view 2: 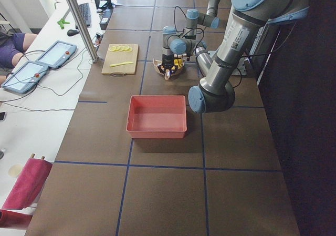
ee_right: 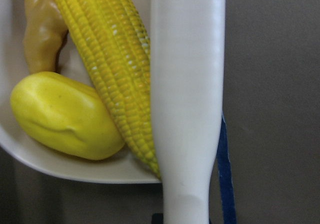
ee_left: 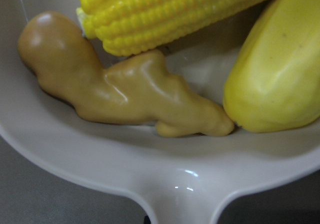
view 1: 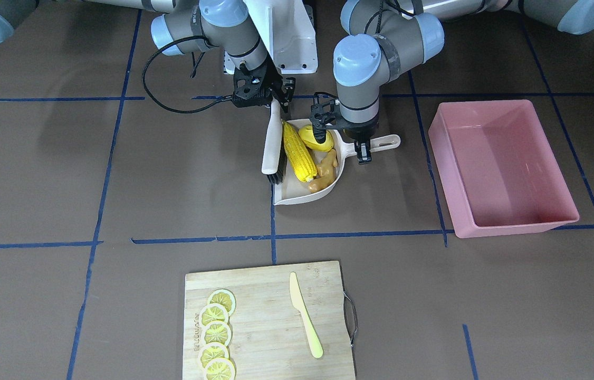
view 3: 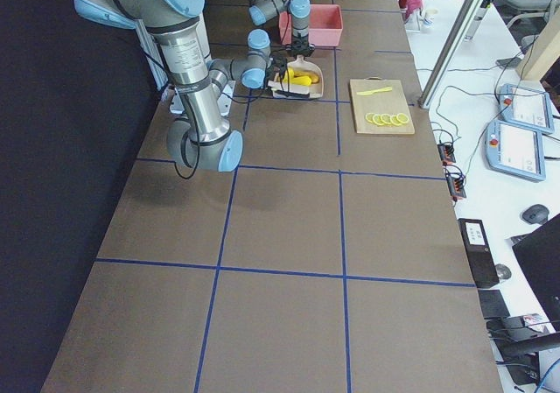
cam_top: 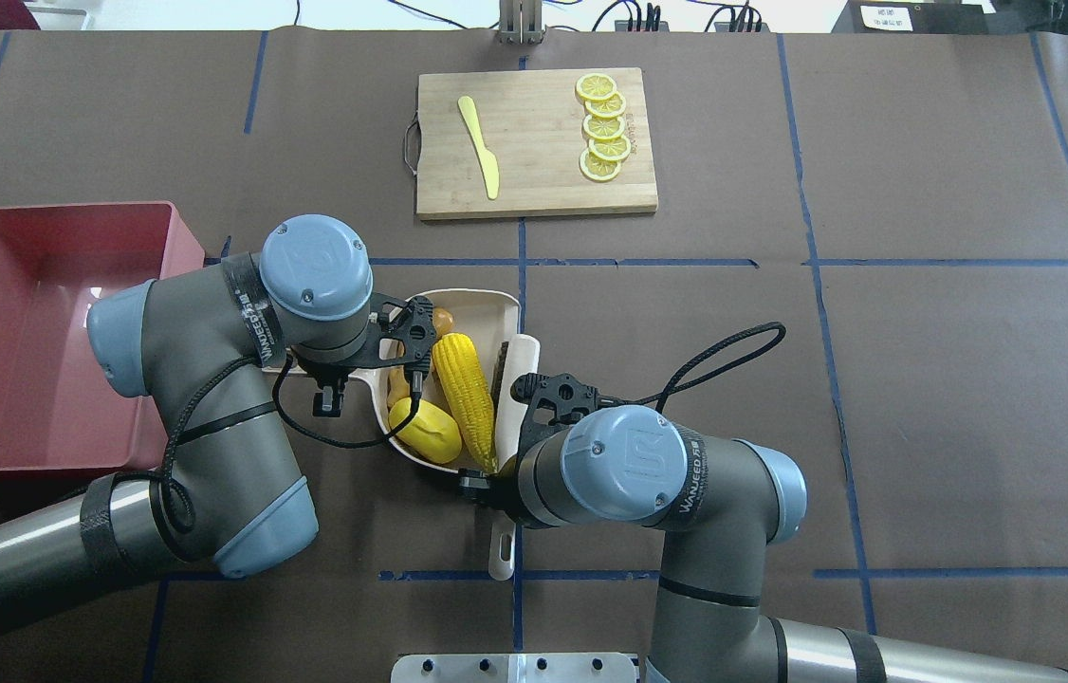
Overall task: Sweep and dump trash into bin
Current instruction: 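Push the brush further into the dustpan to settle the items, then lift the dustpan over the pink bin while the right gripper withdraws the brush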
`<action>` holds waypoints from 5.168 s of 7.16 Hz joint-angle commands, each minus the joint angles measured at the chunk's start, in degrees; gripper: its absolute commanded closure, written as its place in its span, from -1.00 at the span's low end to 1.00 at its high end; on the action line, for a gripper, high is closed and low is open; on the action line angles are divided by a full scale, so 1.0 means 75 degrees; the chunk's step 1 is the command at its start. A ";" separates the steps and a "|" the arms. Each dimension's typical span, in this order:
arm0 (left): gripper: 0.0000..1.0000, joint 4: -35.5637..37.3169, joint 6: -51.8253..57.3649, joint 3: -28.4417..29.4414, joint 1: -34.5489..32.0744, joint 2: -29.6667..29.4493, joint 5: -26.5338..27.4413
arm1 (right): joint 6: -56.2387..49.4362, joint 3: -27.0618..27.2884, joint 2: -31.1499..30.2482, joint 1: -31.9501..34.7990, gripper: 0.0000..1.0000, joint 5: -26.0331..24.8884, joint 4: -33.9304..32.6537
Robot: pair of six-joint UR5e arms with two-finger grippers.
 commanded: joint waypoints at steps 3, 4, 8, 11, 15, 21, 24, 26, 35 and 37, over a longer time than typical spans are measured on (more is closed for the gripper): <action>1.00 0.0000 0.0000 -0.0023 -0.0012 0.0009 -0.0011 | 0.0058 0.0039 0.0024 0.0000 1.00 -0.0010 0.0172; 1.00 0.0000 0.0000 -0.0023 -0.0012 0.0009 -0.0012 | 0.0105 0.0039 0.0012 0.0012 1.00 -0.0021 0.0429; 1.00 -0.0012 0.0000 -0.0023 -0.0012 0.0009 -0.0012 | 0.0106 0.0051 0.0012 0.0035 1.00 -0.0010 0.0455; 1.00 -0.0012 0.0000 -0.0023 -0.0012 0.0009 -0.0023 | 0.0082 0.0355 -0.0070 0.0199 1.00 0.0049 0.0397; 1.00 -0.0024 0.0000 -0.0023 -0.0012 0.0009 -0.0023 | 0.0082 0.0391 -0.0199 0.0199 1.00 0.0072 0.0326; 1.00 -0.0024 0.0000 -0.0023 -0.0012 0.0009 -0.0035 | 0.0082 0.0449 -0.0281 0.0211 1.00 0.0072 0.0314; 1.00 -0.0024 0.0000 -0.0023 -0.0012 0.0009 -0.0023 | 0.0082 0.0730 -0.0351 0.0199 1.00 0.0084 -0.0118; 1.00 -0.0024 0.0000 -0.0023 -0.0012 0.0009 -0.0035 | 0.0082 0.0719 -0.0351 0.0153 1.00 0.0061 -0.0119; 1.00 -0.0199 -0.0174 -0.0386 -0.0140 0.0114 -0.0058 | -0.1464 0.1539 -0.0526 0.0304 1.00 0.0131 -0.2979; 1.00 -0.0095 -0.0211 -0.0609 -0.0606 0.0114 -0.0651 | -0.1629 0.1527 -0.0608 0.0340 1.00 0.0131 -0.2979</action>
